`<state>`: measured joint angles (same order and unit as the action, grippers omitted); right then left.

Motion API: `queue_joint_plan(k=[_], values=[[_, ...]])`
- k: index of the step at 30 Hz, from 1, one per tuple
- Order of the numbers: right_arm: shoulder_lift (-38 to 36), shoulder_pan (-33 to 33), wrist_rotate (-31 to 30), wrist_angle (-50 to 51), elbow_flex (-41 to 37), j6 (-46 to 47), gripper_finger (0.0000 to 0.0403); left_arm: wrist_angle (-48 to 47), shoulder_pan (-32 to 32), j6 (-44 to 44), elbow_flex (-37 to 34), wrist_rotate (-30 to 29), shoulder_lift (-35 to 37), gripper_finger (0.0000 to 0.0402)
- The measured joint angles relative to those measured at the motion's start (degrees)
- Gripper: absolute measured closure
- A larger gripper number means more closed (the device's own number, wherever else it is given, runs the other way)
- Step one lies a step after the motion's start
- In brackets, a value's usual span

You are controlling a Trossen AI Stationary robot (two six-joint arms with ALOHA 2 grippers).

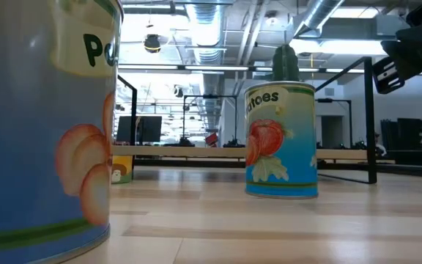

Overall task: Pick and place cans onto a shelf
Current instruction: Put the small canned black beans on the shelf

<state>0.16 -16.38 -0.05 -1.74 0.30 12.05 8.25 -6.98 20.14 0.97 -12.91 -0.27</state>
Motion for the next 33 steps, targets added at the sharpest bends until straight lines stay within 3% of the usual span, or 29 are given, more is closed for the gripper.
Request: queue_joint_plan(k=[10, 20, 28, 33], values=[[0.0, 0.1, -0.3, -1.1, 0.0, -1.0, 0.0291, 0.3, 0.0, 21.0, 0.0, -9.8, 0.0, 0.0297], [0.0, 0.1, -1.4, -20.2, 0.0, 1.6, 0.0291, 3.6, 0.0, 23.0, 0.0, -18.6, 0.0, 0.0297], [-0.1, 0.1, -3.3, -39.2, 2.7, 1.1, 0.0291, 21.9, 0.0, 7.8, 0.0, -21.4, 0.0, 0.0297], [0.0, 0.1, -6.5, -41.6, 4.1, -1.9, 0.0291, 34.2, 0.0, -7.7, 0.0, -20.6, 0.0, 0.0297]])
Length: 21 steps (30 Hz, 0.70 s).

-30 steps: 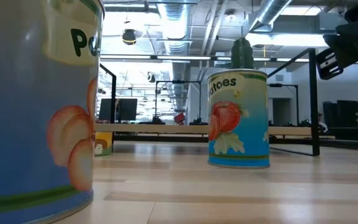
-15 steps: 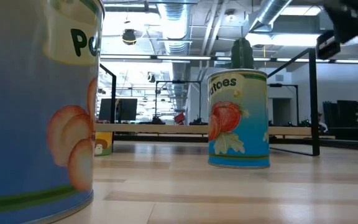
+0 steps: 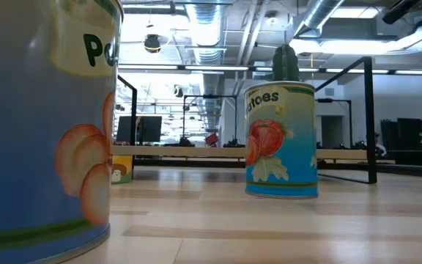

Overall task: Pick and place cans onto a shelf
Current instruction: Put the small canned black beans on the shelf

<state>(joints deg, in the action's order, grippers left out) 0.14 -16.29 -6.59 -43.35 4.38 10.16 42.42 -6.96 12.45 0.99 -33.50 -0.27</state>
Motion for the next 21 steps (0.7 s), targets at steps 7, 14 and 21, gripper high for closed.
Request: queue_joint_plan(k=[7, 14, 21], values=[[0.7, 0.0, -9.2, 0.1, 1.6, -5.9, 0.0291, -9.1, 0.0, -1.1, 6.7, -4.2, -6.1, 0.0297], [0.6, 0.0, -19.2, 1.2, 2.1, -9.2, 0.0291, -36.0, 0.2, -5.0, 24.8, -26.5, -25.0, 0.0297], [0.6, 0.0, -23.8, 2.7, 2.1, -9.4, 0.0291, -55.4, 6.5, -5.9, 39.1, -19.0, -31.9, 0.0297]])
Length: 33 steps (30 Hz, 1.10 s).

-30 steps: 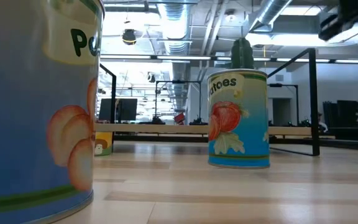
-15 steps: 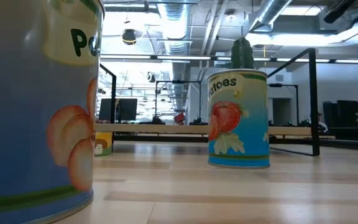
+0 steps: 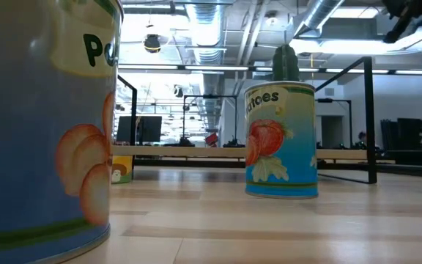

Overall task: Pick and place cans onto a shelf
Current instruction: Put the small canned black beans on the shelf

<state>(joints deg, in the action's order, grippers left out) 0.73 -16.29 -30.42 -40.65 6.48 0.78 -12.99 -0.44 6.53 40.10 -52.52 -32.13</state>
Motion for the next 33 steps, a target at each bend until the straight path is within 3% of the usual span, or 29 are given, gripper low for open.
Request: queue_joint_plan(k=[3, 7, 14, 20, 22, 27, 33], values=[[0.0, 0.0, -1.5, 0.6, 0.0, 0.0, 0.0291, -10.2, 5.1, 4.3, 4.0, 6.9, -1.3, 0.0297], [0.0, 0.0, -2.3, 0.5, 0.0, 0.0, 0.0291, -17.2, 13.8, 8.2, 5.5, 16.9, -3.9, 0.0297], [0.0, 0.0, -2.7, 1.4, 0.0, 0.3, 0.0291, -20.8, 31.6, 8.9, 5.5, 34.8, -14.0, 0.0297], [0.0, -0.1, -2.7, 1.7, 0.0, 2.9, 0.0291, -22.2, 45.8, 9.9, 5.5, 40.4, -23.1, 0.0297], [0.0, -0.1, -2.5, 2.4, 0.0, 3.9, 0.0291, -22.0, 49.8, 9.2, 5.5, 45.2, -24.6, 0.0297], [0.0, -0.1, -2.6, 4.3, 0.0, 3.9, 0.0291, -24.8, 57.6, 7.3, 5.5, 60.3, -29.3, 0.0297], [0.0, -0.1, -2.5, 5.2, 0.0, 3.9, 0.0291, -25.4, 63.8, 5.1, 5.5, 68.0, -33.3, 0.0292]])
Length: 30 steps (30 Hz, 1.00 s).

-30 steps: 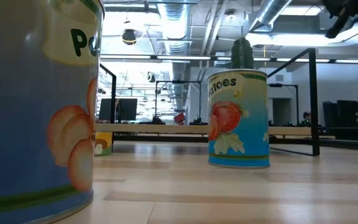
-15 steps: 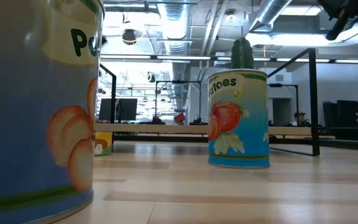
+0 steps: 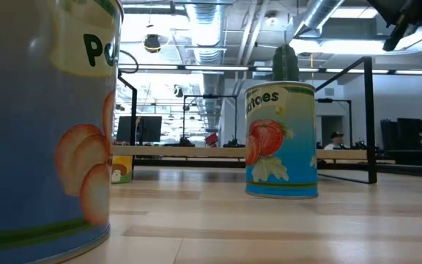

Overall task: Pick and place cans onto a shelf
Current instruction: Put the small canned black beans on the shelf

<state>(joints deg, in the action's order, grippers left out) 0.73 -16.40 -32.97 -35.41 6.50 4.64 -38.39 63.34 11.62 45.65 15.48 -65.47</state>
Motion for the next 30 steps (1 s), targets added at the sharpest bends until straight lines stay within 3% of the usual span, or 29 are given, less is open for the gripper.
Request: queue_joint_plan(k=[4, 16, 23, 30], values=[[0.0, 0.0, 0.0, 1.5, 0.0, 0.0, 0.0291, -4.1, 1.9, -4.0, 0.0, 2.4, -0.9, 0.0274], [0.0, 0.0, 0.0, 4.3, 0.0, -0.1, 0.0291, -8.2, 2.0, -5.5, 0.0, -2.0, -1.2, 0.0189], [0.0, 0.0, 0.1, 4.3, 0.0, -0.1, 0.0291, -9.6, 1.3, -6.5, -1.8, -3.4, -1.3, 0.0187], [0.0, 0.0, 0.1, 4.4, 0.0, -0.1, 0.0291, 4.4, -1.3, 2.8, -5.6, -9.8, -1.3, 0.0206]])
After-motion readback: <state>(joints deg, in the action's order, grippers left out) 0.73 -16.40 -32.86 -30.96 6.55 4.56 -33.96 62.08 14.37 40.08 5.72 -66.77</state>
